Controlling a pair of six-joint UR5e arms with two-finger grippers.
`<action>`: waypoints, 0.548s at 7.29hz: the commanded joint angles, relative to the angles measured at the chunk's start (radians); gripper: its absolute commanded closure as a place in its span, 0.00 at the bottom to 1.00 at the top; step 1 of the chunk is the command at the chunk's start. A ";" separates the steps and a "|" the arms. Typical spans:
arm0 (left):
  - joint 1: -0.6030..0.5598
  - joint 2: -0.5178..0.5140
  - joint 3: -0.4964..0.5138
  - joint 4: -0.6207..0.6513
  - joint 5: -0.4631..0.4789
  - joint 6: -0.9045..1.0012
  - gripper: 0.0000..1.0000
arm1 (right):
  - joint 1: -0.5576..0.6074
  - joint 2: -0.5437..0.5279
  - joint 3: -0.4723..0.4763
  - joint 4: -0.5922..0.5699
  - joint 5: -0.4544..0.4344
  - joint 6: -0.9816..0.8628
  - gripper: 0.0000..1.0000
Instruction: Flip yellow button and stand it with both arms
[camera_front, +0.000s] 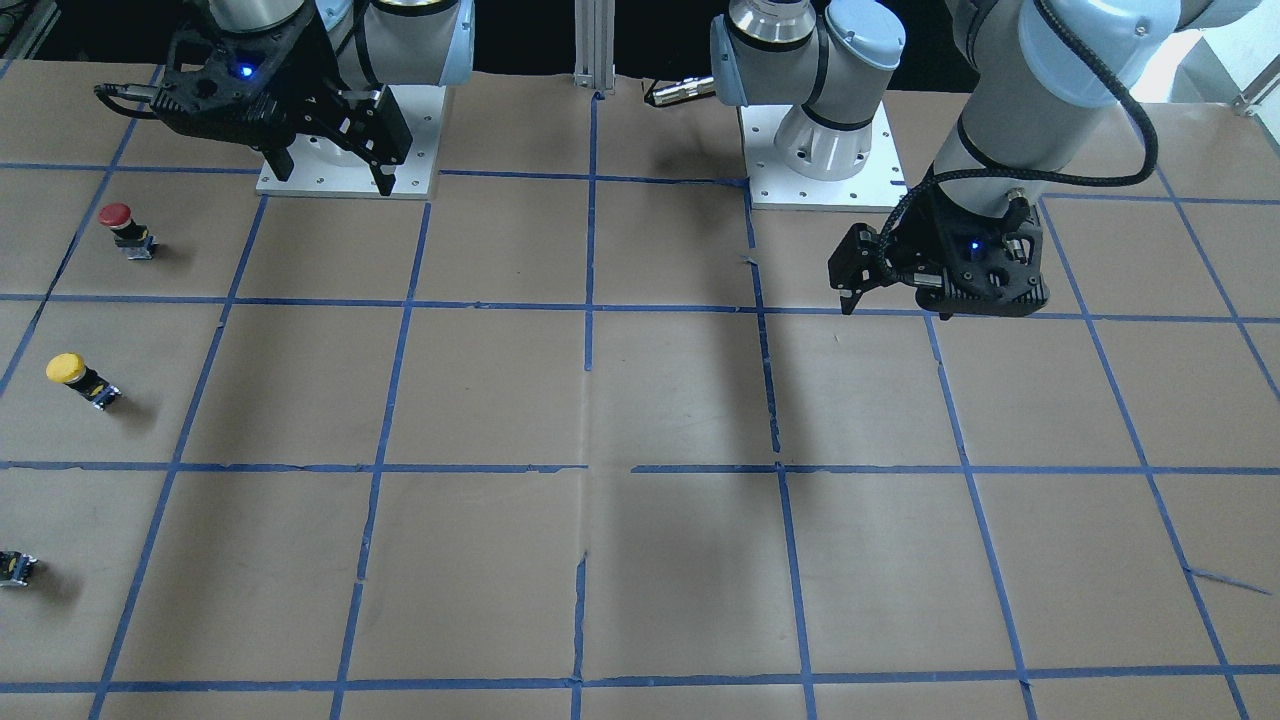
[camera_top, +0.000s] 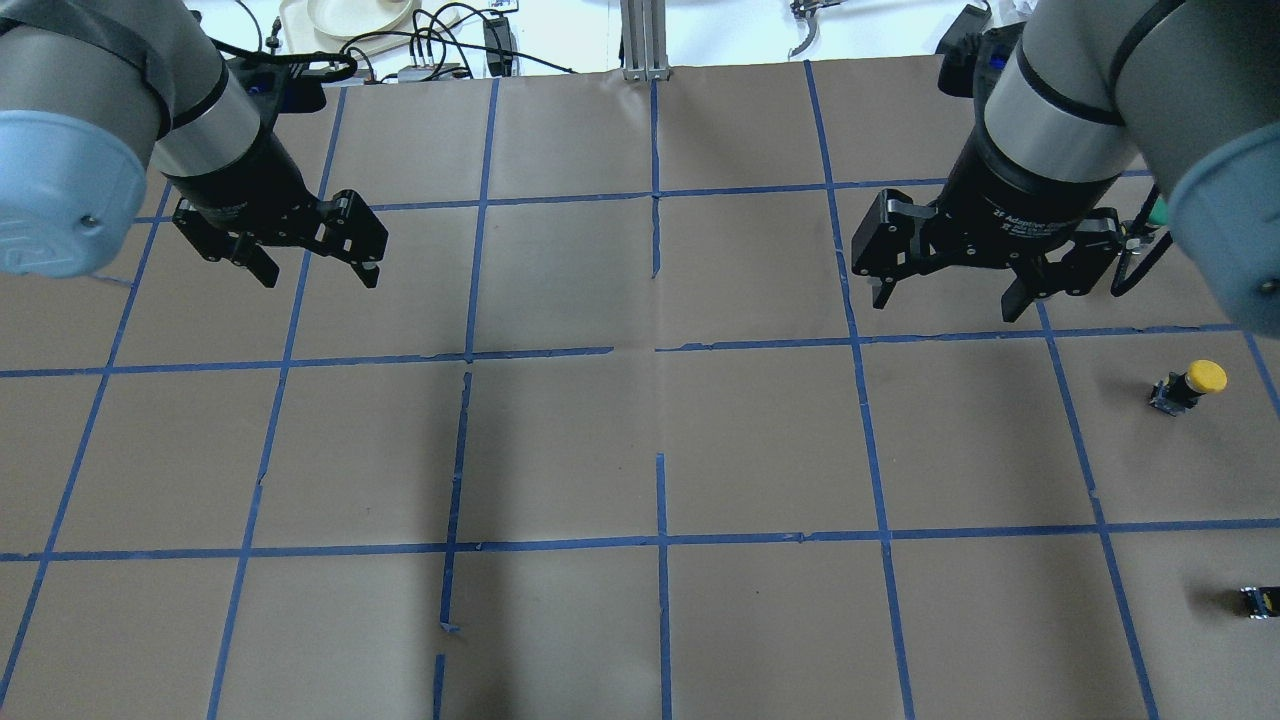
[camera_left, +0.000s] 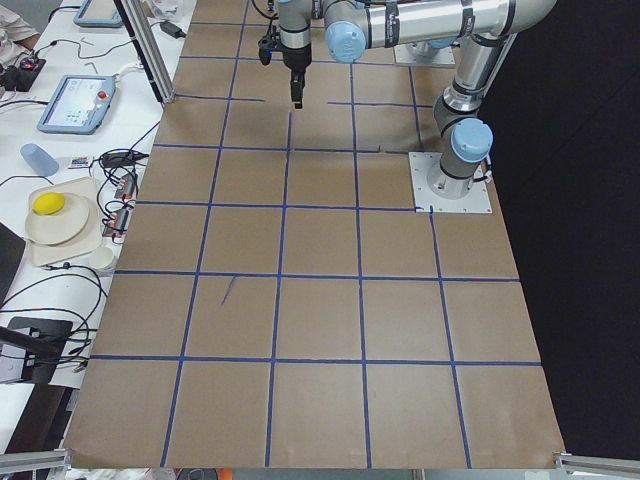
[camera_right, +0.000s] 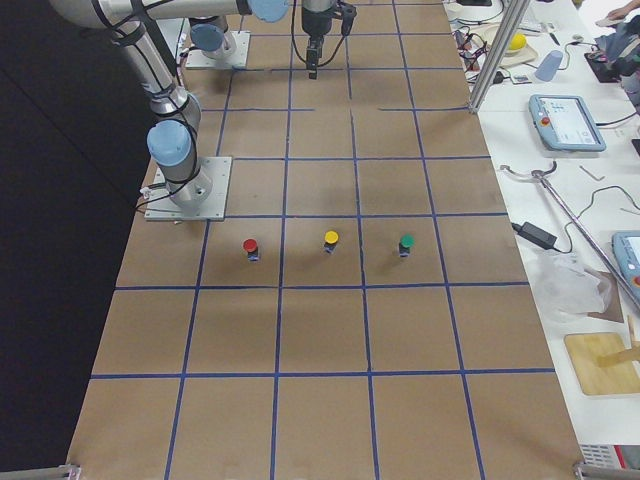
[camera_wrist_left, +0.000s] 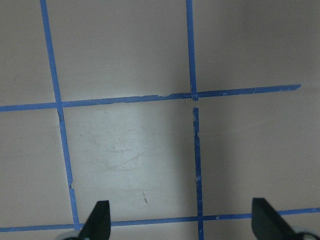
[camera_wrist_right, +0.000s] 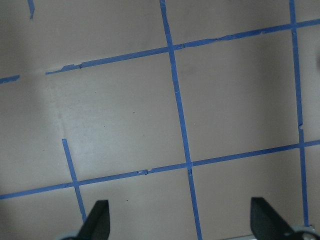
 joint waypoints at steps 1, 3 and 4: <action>0.000 0.006 0.010 0.013 0.000 0.005 0.00 | -0.052 -0.002 0.000 0.009 -0.035 -0.022 0.00; 0.000 0.006 0.028 0.012 0.006 0.004 0.00 | -0.061 -0.003 0.002 0.012 -0.063 -0.082 0.00; 0.000 -0.004 0.010 0.012 0.003 0.005 0.00 | -0.060 -0.003 0.002 0.012 -0.064 -0.081 0.00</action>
